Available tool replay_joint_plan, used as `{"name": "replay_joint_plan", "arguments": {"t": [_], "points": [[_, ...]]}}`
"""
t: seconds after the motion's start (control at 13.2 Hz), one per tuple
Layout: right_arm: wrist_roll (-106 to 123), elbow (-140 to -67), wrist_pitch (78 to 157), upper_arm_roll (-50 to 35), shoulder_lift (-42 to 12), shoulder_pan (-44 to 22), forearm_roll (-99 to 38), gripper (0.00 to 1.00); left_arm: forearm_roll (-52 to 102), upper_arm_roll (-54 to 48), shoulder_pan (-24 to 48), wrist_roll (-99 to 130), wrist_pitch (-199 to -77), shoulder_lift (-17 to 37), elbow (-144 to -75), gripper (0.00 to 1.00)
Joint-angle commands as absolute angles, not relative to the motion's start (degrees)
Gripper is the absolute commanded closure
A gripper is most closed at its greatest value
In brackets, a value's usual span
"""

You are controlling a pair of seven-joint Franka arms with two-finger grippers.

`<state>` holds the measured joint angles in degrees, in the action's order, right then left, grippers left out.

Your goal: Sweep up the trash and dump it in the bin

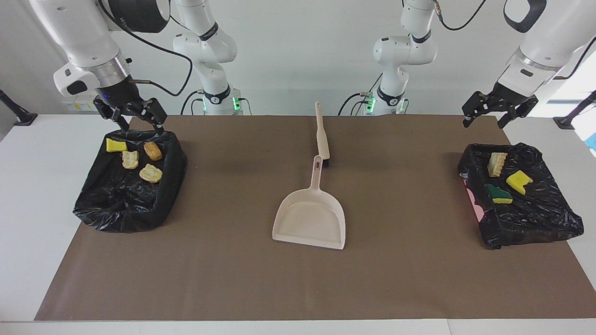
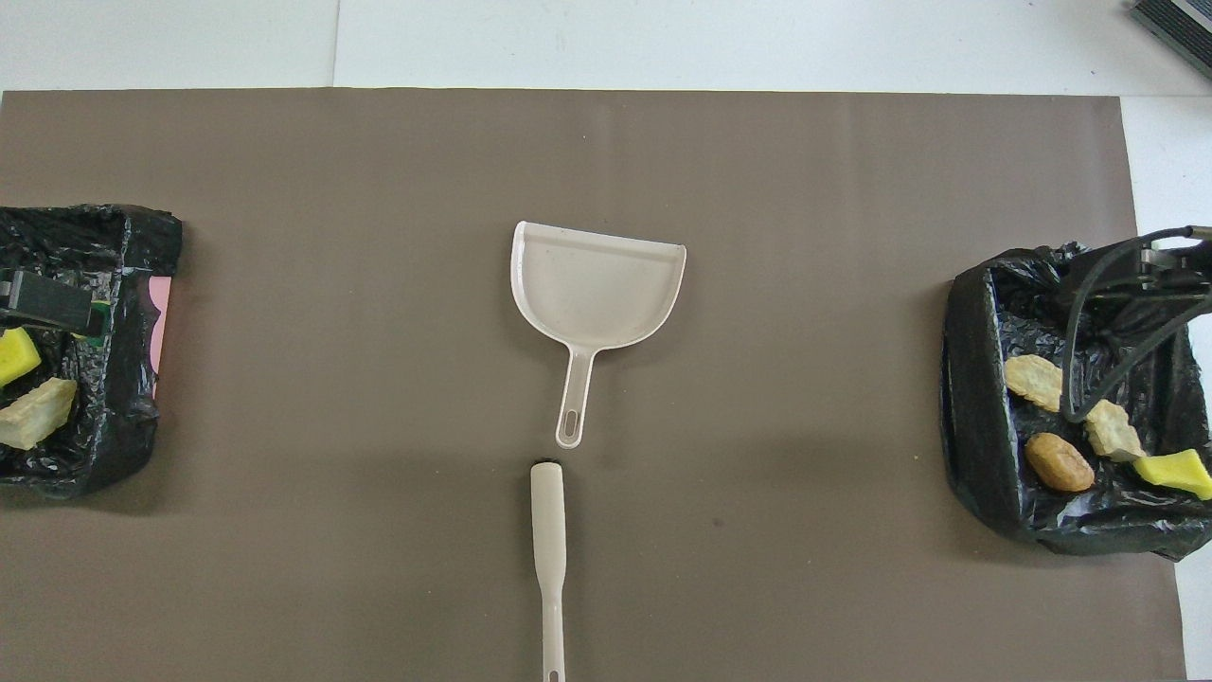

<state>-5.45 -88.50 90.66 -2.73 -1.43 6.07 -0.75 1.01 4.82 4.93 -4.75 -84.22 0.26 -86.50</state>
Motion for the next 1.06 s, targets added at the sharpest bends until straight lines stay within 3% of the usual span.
{"name": "replay_joint_plan", "arguments": {"t": [0.0, 0.15, 0.46, 0.61, 0.99], "points": [[-4.57, -89.03, 90.79, -2.99, -0.79, 6.24, -0.26, 0.00, -0.17, 4.31, 5.45, -5.01, -80.34, -0.26, -83.58, 0.00], [-4.57, -89.12, 90.62, -2.99, -0.79, 6.15, -0.26, 0.00, 0.09, 2.47, 5.36, -5.10, -80.51, -2.97, -84.81, 0.00], [-4.48, -89.12, 90.62, -2.99, -0.79, 6.15, -0.18, 0.00, 0.35, 2.37, 5.10, -5.10, -82.26, -3.43, -85.95, 0.00], [-4.39, -88.95, 90.18, -3.08, -0.88, 6.15, 0.35, 0.00, 0.35, 2.46, 4.57, -5.01, -87.25, -6.58, -91.55, 0.00], [-4.48, -88.77, 88.86, -3.34, -0.88, 6.07, 0.53, 0.00, 0.35, 2.55, 4.48, -5.54, -87.28, -6.94, -91.93, 0.00]]}}
